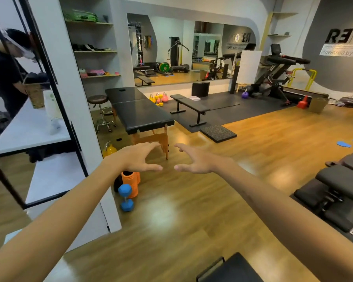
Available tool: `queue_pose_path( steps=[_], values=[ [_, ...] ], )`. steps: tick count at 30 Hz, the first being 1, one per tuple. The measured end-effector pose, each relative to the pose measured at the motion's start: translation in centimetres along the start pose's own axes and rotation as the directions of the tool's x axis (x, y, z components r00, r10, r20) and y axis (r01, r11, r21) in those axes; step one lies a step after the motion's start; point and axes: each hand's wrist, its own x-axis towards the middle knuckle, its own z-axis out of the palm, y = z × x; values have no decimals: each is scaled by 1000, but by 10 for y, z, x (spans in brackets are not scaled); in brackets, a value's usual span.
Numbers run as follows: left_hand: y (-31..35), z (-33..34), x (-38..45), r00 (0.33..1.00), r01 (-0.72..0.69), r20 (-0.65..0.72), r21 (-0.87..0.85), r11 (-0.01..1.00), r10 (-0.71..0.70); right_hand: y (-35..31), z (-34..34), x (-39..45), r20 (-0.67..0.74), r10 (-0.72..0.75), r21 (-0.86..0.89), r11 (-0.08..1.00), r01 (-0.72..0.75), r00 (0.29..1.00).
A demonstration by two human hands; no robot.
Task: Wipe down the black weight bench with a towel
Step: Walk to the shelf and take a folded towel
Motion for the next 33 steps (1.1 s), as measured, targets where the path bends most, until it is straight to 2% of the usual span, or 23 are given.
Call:
queue_pose_path(
  steps=[9, 17, 22, 30, 33],
  values=[
    [-94, -1, 133, 992, -34, -119, -18, 999, 32, 69, -27, 155, 7, -5, -67, 998, 6, 1000],
    [-184, -15, 264, 995, -86, -39, 30, 996, 87, 117, -43, 299, 19, 41, -75, 996, -39, 999],
    [-218, -19, 343, 980, -40, -190, 90, 995, 57, 161, -56, 370, 41, 75, -32, 997, -74, 996],
    [-243, -23, 508, 964, -52, -248, 185, 981, 98, 280, -97, 479, -108, 128, -110, 984, -140, 986],
    [-246, -29, 574, 964, -45, -253, 148, 988, 82, 332, -121, 518, -113, 133, -144, 978, -148, 985]
  ],
)
